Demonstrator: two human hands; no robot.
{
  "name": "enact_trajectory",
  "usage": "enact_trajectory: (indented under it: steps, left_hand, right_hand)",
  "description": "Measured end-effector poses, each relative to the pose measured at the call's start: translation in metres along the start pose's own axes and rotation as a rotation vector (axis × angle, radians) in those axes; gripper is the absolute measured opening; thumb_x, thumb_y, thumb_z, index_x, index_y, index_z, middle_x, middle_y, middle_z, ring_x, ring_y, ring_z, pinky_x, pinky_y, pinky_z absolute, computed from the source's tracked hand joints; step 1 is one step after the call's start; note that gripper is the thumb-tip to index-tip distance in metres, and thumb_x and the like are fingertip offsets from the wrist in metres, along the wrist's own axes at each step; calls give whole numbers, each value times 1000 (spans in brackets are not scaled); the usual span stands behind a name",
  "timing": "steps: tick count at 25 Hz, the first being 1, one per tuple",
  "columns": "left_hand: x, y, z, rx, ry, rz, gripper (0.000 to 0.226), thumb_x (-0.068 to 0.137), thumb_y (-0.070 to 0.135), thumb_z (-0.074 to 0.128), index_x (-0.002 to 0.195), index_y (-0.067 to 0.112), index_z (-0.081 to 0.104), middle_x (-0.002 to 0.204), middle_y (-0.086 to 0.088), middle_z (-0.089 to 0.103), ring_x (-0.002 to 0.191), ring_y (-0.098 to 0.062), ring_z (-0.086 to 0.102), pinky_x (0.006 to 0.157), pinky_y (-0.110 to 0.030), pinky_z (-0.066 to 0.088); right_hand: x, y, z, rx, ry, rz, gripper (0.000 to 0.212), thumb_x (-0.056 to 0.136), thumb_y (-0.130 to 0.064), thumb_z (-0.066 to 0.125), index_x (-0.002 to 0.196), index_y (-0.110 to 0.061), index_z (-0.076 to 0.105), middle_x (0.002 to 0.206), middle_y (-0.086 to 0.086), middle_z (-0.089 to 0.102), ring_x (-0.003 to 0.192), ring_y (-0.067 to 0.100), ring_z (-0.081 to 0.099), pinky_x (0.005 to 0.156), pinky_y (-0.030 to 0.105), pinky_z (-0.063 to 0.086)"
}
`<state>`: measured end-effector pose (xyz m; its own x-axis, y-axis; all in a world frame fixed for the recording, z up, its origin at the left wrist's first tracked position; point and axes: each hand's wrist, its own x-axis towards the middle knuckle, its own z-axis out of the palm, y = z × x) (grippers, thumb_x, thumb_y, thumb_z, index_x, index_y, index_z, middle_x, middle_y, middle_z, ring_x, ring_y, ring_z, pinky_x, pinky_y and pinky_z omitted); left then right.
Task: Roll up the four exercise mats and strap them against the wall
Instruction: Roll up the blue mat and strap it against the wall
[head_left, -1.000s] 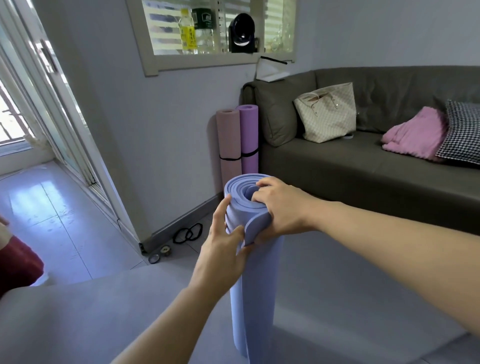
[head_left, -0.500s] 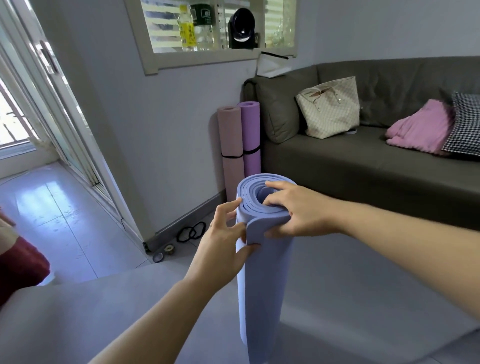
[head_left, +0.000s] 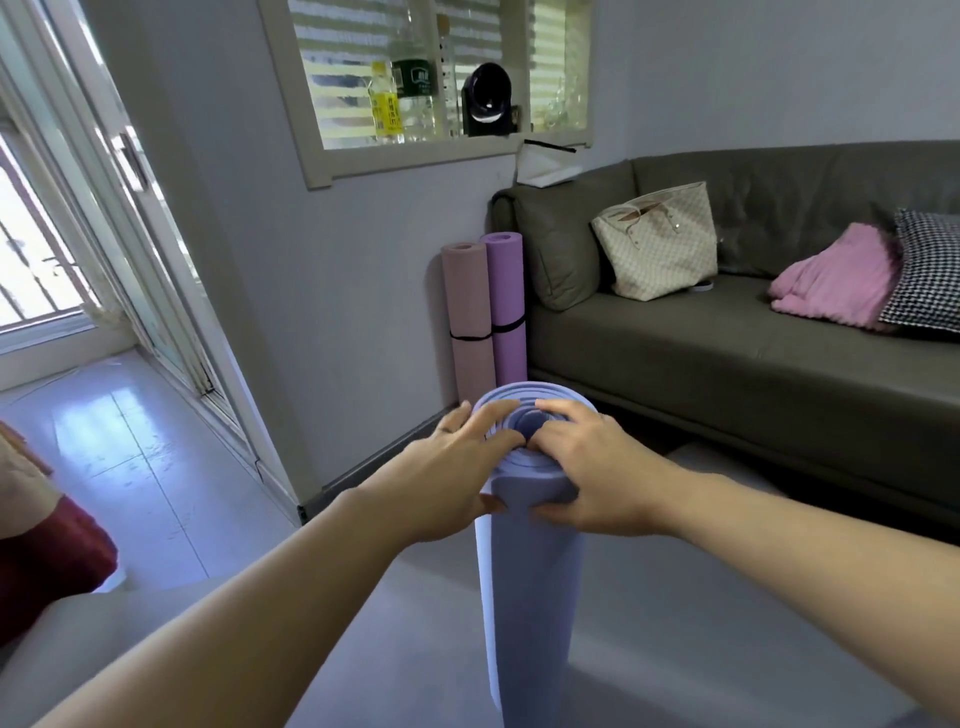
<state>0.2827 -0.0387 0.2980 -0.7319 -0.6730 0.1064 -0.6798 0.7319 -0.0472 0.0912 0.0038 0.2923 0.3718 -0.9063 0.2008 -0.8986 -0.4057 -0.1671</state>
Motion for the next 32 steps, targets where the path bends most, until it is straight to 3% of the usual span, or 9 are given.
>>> enact_trajectory:
  steps: [3, 5, 11, 16, 19, 22, 27, 32]
  left_hand:
    - [-2, 0, -3, 43, 63, 44, 54, 89, 37, 62, 136, 26, 37, 145, 13, 26, 134, -19, 33, 89, -40, 49]
    - [0, -8, -12, 67, 157, 31, 48, 88, 35, 61, 131, 25, 41, 134, 12, 38, 123, -18, 42, 83, -39, 49]
    - [27, -57, -16, 31, 329, -46, 45, 86, 30, 67, 125, 23, 47, 124, 12, 44, 106, -24, 50, 70, -43, 53]
    - [83, -129, 31, -60, 199, -126, 51, 85, 35, 65, 130, 28, 42, 127, 16, 42, 111, -21, 48, 80, -41, 48]
    - [135, -186, 50, -195, 173, -154, 50, 83, 31, 66, 128, 27, 43, 128, 12, 44, 112, -23, 51, 86, -41, 45]
    - [165, -220, 50, -260, 164, -162, 52, 82, 28, 66, 129, 23, 45, 130, 8, 45, 110, -24, 52, 87, -39, 43]
    - [173, -207, 31, -258, 21, -130, 49, 83, 31, 67, 126, 22, 46, 125, 6, 46, 105, -25, 54, 79, -34, 42]
    - [185, -169, 32, -208, 33, -122, 49, 83, 28, 67, 127, 19, 47, 126, 1, 48, 103, -32, 55, 83, -40, 44]
  right_hand:
    - [2, -4, -9, -119, -84, 7, 59, 78, -44, 68, 127, -19, 48, 140, -3, 44, 146, 12, 2, 111, 46, 27]
    - [14, -7, -19, -173, -35, -9, 54, 79, -40, 66, 125, -17, 48, 139, -1, 45, 147, 13, 2, 110, 47, 28]
    - [80, 2, -29, -374, 73, -107, 50, 85, -41, 60, 126, -17, 45, 141, -2, 45, 148, 14, 1, 107, 41, 30]
    - [167, 35, 14, -397, -34, -71, 52, 81, -40, 62, 126, -19, 47, 139, -3, 47, 147, 15, 8, 110, 40, 26]
    - [238, 60, 28, -304, -75, 38, 54, 76, -35, 66, 124, -20, 48, 134, -4, 49, 145, 18, 12, 104, 40, 36]
    - [288, 74, 26, -212, -178, 111, 57, 76, -33, 69, 127, -22, 45, 134, -6, 46, 146, 21, 5, 100, 41, 42]
    - [277, 73, 11, -100, -303, 182, 67, 77, -55, 67, 130, -21, 43, 131, -8, 45, 146, 24, -11, 101, 43, 43]
    - [244, 87, 13, -104, -252, 284, 67, 75, -68, 59, 125, -23, 48, 139, -8, 43, 147, 21, -8, 99, 41, 40]
